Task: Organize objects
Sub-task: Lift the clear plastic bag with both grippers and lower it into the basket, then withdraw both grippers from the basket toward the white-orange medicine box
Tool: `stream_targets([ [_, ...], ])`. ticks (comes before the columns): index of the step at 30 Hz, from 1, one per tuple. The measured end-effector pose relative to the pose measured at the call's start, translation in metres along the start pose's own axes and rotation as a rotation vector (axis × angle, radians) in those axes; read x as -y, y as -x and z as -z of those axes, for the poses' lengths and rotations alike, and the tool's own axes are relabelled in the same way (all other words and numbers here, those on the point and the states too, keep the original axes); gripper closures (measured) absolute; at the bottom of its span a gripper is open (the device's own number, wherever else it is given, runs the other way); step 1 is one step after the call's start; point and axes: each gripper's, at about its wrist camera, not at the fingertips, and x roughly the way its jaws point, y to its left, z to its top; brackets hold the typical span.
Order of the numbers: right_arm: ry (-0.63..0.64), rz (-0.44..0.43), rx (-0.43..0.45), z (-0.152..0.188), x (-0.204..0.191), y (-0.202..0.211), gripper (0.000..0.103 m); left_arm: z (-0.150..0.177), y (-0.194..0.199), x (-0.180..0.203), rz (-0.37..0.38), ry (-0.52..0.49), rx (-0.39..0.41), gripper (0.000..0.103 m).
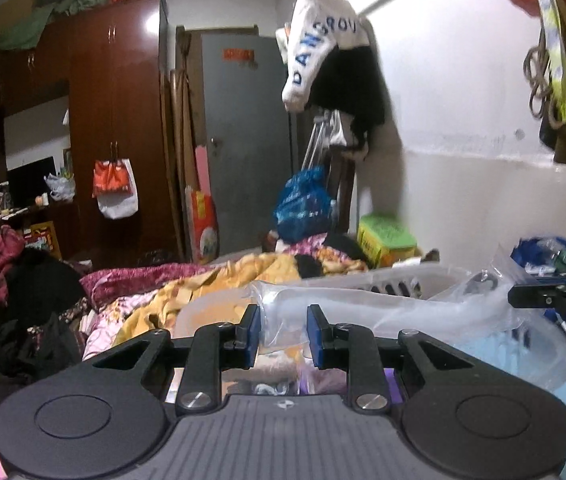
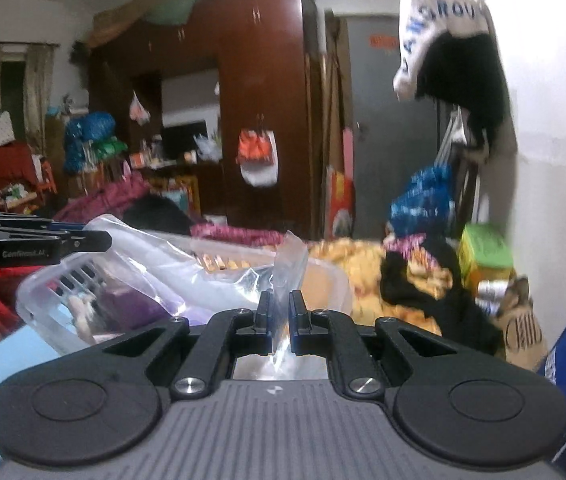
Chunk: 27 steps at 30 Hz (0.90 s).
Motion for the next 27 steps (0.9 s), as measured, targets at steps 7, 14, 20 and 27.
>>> stream_targets([
  [7, -0.003, 0.004, -0.076, 0.003, -0.001, -0.009, 0.094, 0.0, -0.01, -0.002, -0.007, -0.003, -0.054, 0.074],
  [14, 0.009, 0.014, -0.094, -0.006, -0.002, -0.013, 0.092, 0.0, -0.009, 0.001, -0.028, -0.019, -0.059, 0.069],
  [20, -0.008, 0.012, -0.041, -0.01, 0.002, -0.008, 0.061, -0.001, -0.005, 0.002, -0.084, -0.044, -0.042, 0.036],
  [27, -0.01, 0.054, 0.086, -0.011, -0.002, 0.015, 0.009, -0.006, 0.033, -0.004, -0.113, -0.061, 0.03, 0.014],
])
